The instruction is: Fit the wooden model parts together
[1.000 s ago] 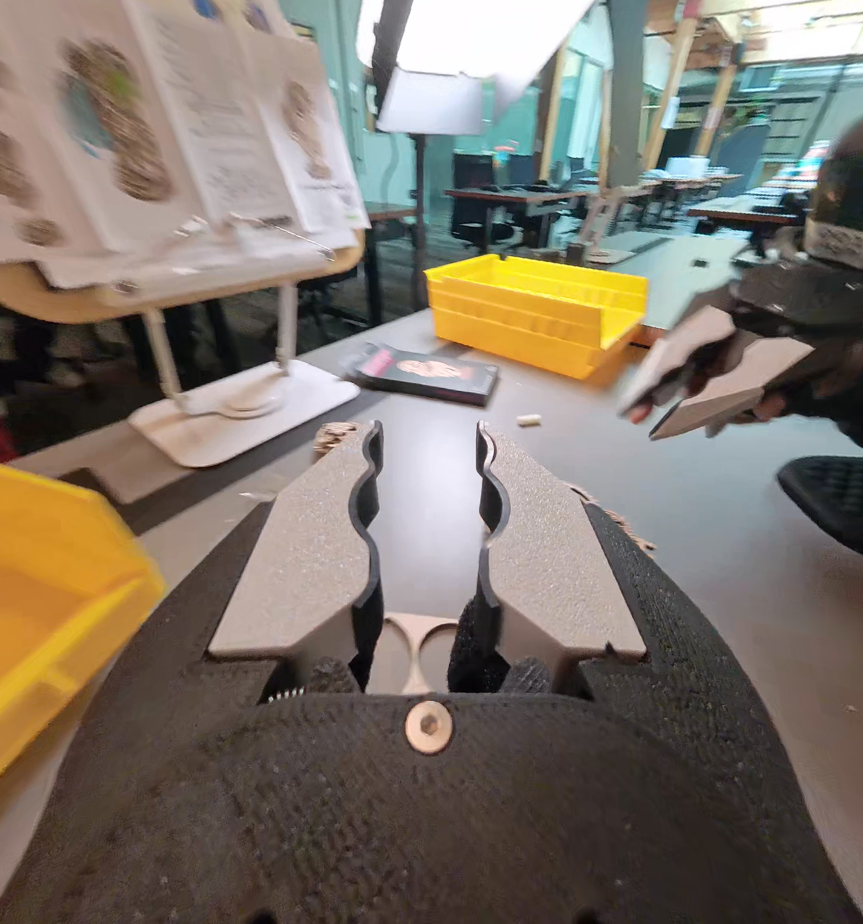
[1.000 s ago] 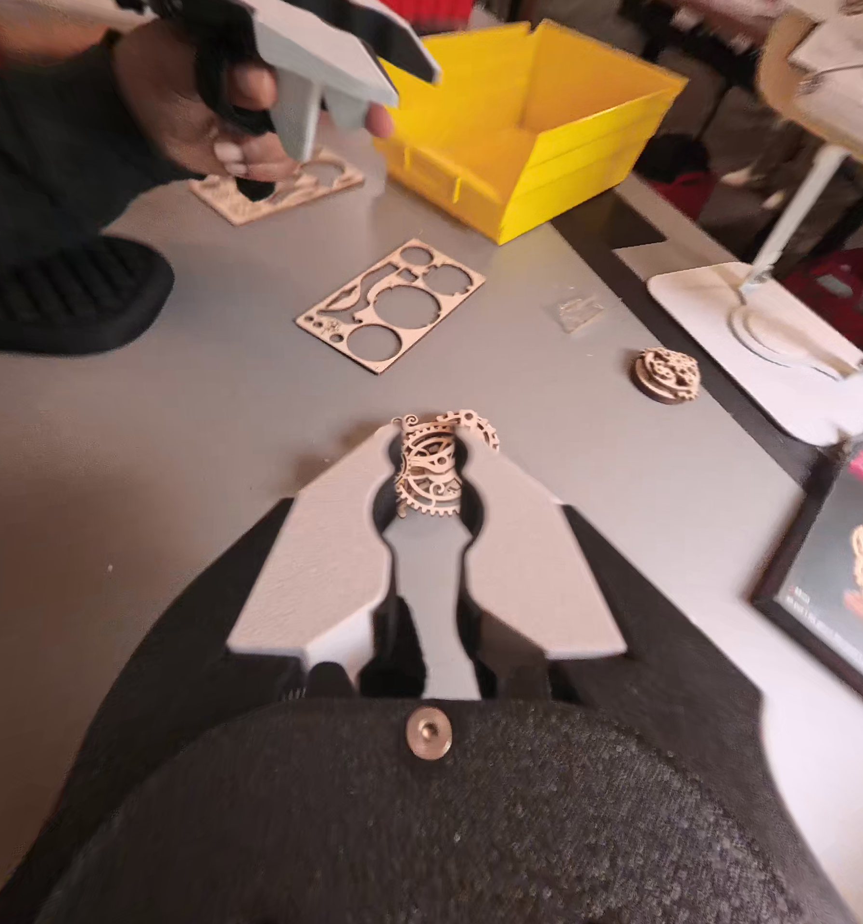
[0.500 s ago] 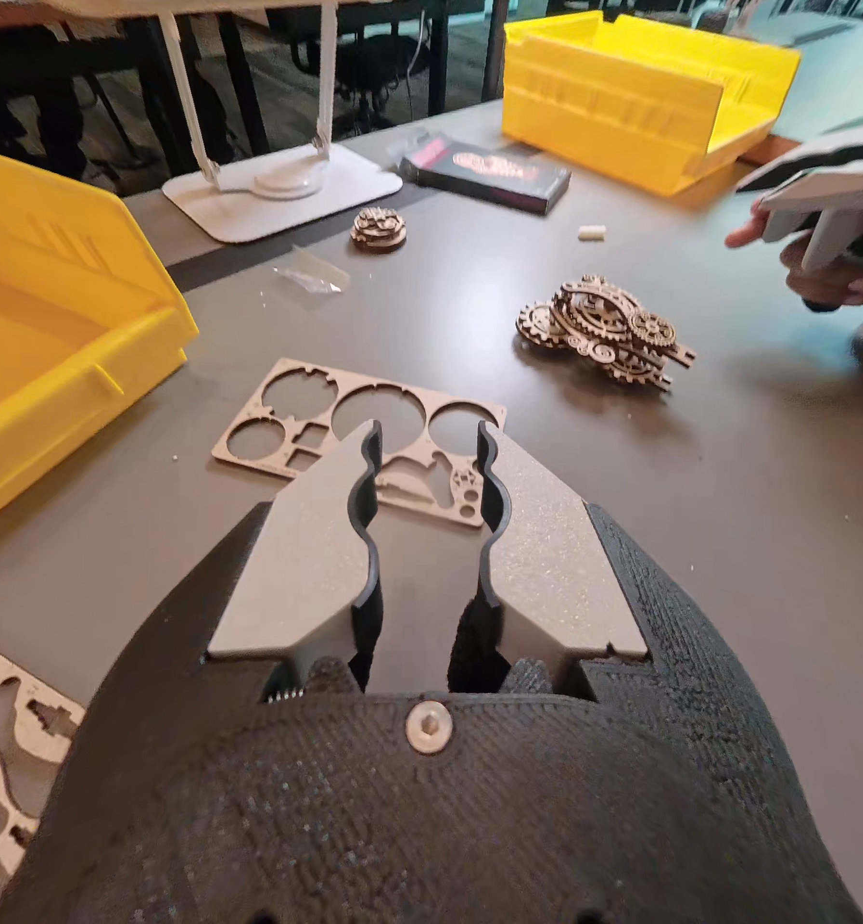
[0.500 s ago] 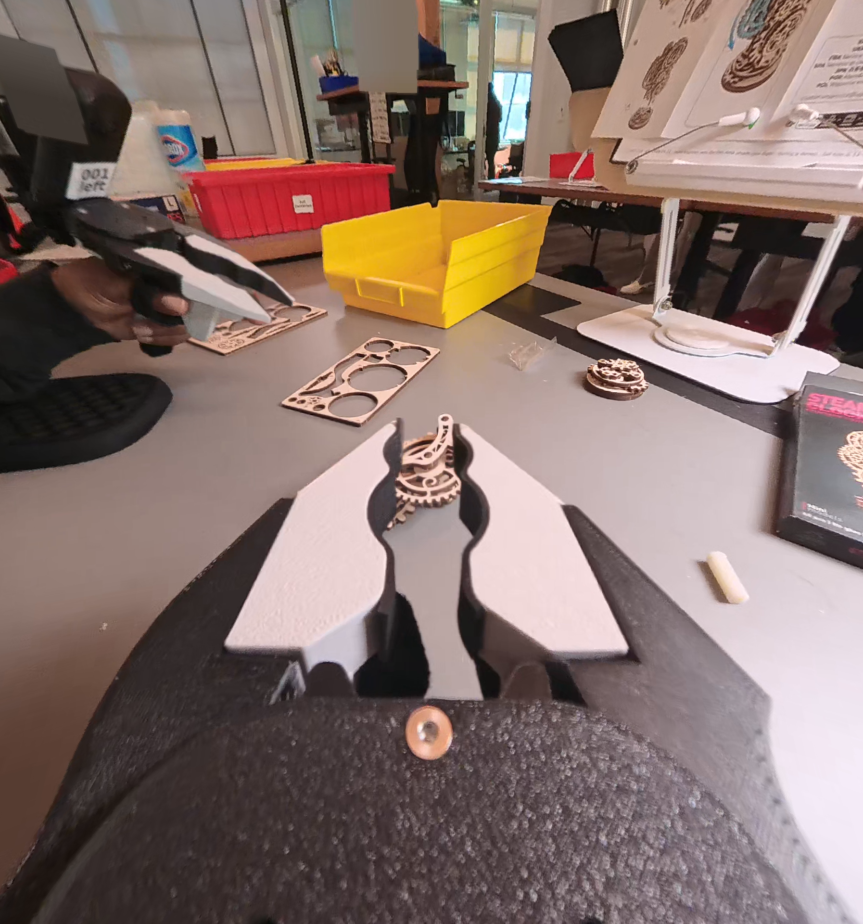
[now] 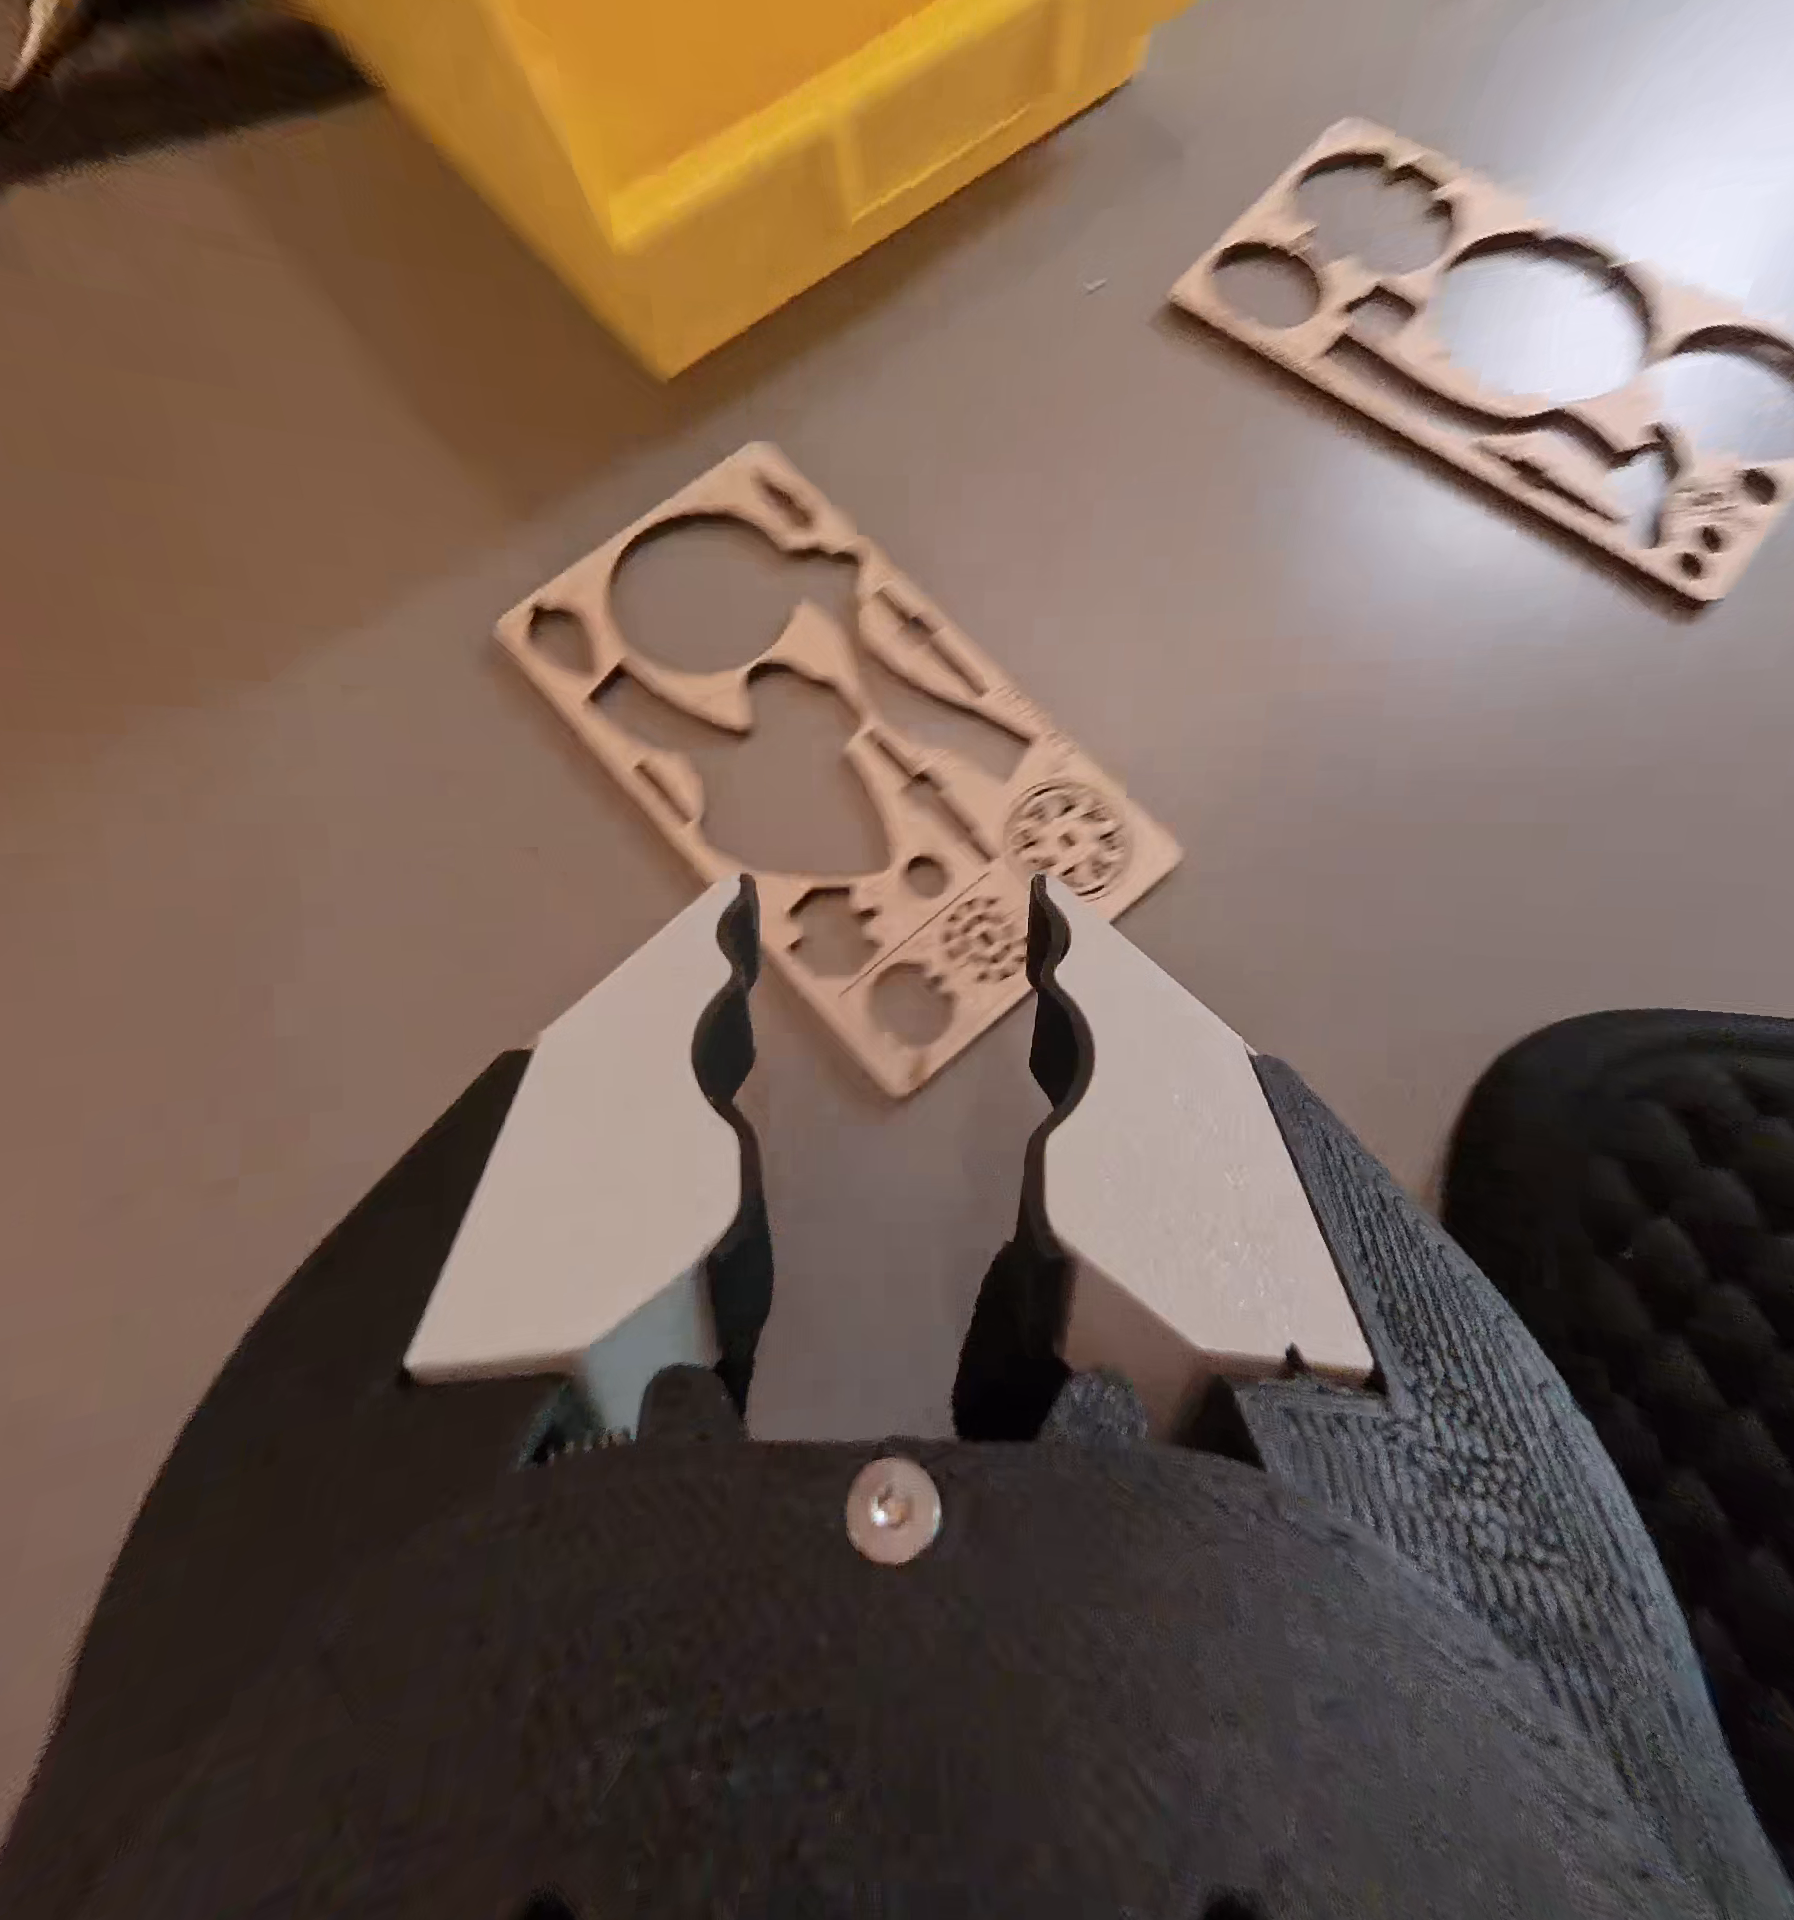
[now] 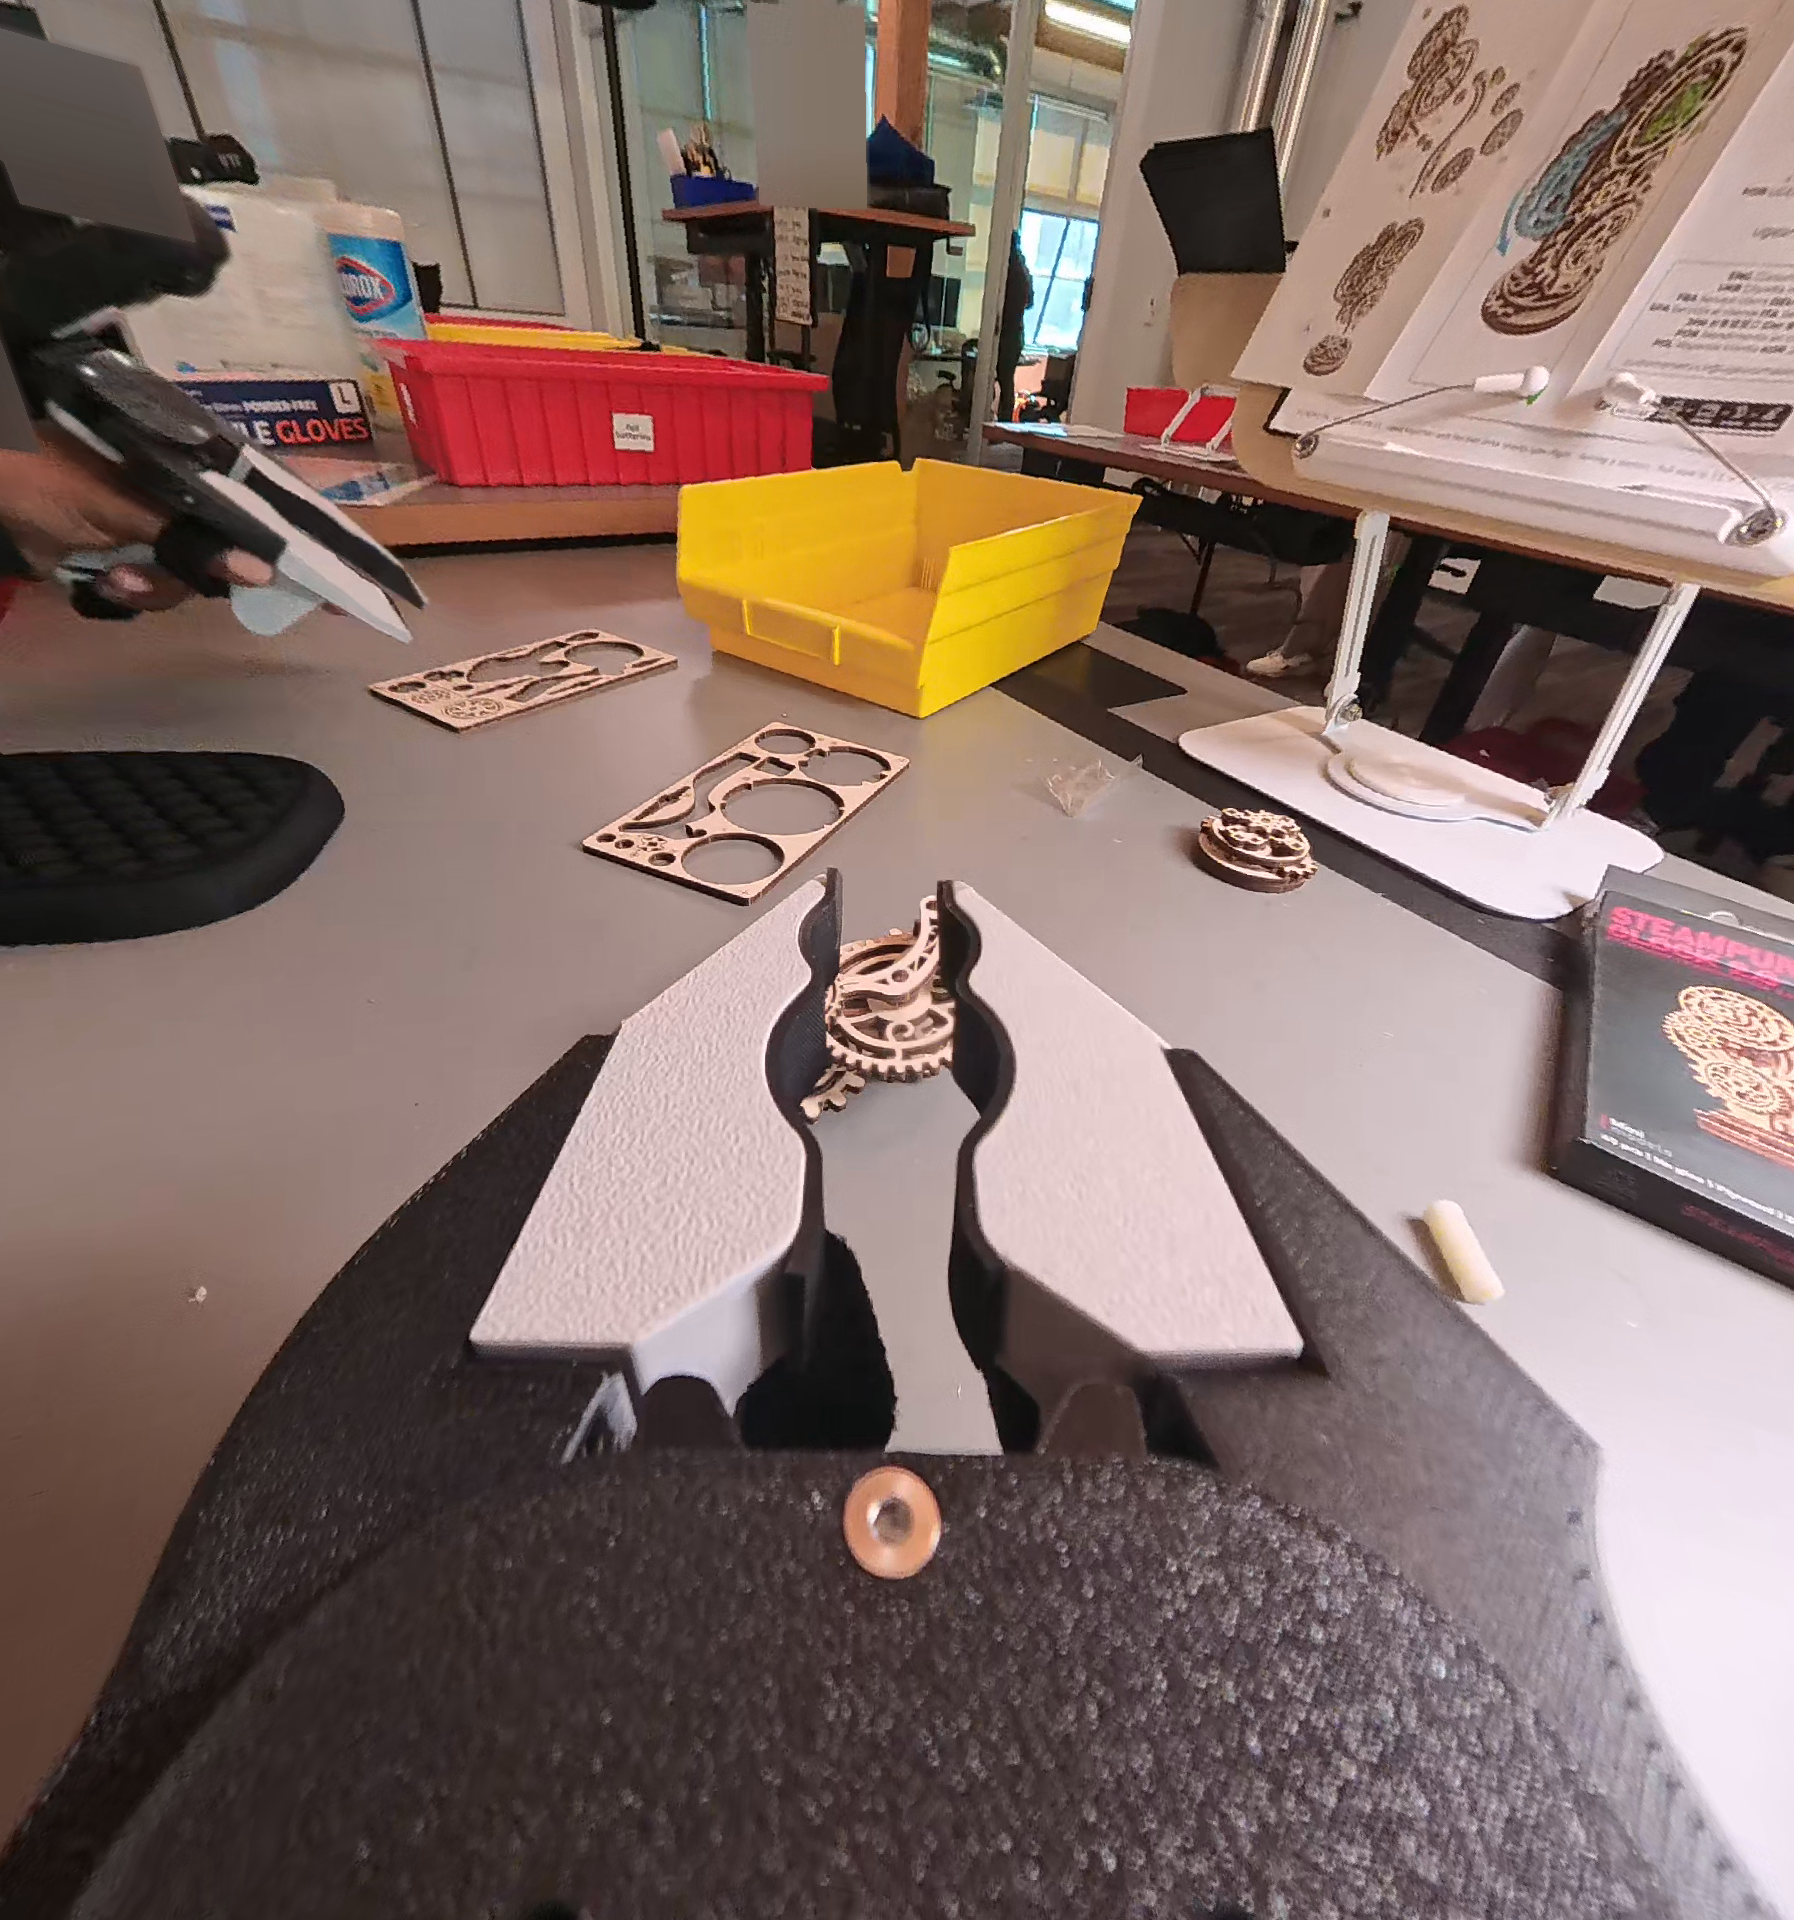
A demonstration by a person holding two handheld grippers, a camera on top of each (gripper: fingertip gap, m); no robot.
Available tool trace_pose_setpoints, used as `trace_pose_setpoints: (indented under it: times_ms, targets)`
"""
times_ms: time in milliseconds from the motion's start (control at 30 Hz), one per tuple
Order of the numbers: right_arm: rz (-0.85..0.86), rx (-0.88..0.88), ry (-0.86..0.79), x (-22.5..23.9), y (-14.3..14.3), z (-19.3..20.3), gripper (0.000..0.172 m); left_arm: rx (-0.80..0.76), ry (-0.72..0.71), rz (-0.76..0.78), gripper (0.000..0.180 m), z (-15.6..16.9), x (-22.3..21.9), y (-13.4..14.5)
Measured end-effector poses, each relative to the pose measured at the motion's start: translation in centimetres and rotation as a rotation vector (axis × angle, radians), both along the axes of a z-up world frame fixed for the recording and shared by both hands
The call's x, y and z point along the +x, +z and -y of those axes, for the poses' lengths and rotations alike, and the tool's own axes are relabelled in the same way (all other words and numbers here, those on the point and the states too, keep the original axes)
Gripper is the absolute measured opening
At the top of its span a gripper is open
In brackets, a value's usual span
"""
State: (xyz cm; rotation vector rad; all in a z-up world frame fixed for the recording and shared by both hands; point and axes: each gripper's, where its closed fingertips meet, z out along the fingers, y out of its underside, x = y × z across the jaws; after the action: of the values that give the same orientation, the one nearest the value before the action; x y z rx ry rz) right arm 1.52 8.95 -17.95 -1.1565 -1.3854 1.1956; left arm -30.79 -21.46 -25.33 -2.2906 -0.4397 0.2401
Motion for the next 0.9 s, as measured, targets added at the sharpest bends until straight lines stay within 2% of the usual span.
trace_pose_setpoints:
  times_ms: [67, 133, 233, 467, 567, 667, 767, 900]
  targets:
    - [0.008, 0.007, -0.002, -0.1, -0.2, 0.0, 0.016, -0.036, 0.063, 0.073, 0.053, 1.4, -1.3, -1.1]
    - [0.013, 0.016, -0.013, -0.1, -0.4, -0.1, 0.014, -0.033, 0.063, 0.152, 0.057, 1.2, -0.9, -2.0]
    - [0.013, 0.013, -0.028, -0.1, -0.4, -0.4, 0.012, -0.036, 0.075, 0.157, 0.058, 0.4, -0.9, -2.8]
    - [0.034, -0.002, -0.034, -0.2, -1.0, -0.6, 0.010, -0.055, 0.210, 0.210, 0.045, -1.0, -4.3, -3.7]
    - [0.047, 0.019, -0.047, -0.2, -1.1, -0.7, 0.008, -0.112, 0.220, 0.166, 0.024, -1.1, -5.4, -3.9]
    - [0.047, 0.025, -0.050, -0.1, -1.0, -0.8, 0.007, -0.140, 0.204, 0.141, 0.013, -1.3, -5.1, -3.9]
    - [0.047, 0.021, -0.040, -0.1, -1.0, -0.6, 0.007, -0.178, 0.181, 0.101, 0.005, -1.4, -4.7, -4.0]
    - [0.056, 0.035, -0.032, -0.2, -1.1, -0.2, 0.007, -0.285, 0.171, 0.008, 0.004, -1.3, -4.6, -3.9]
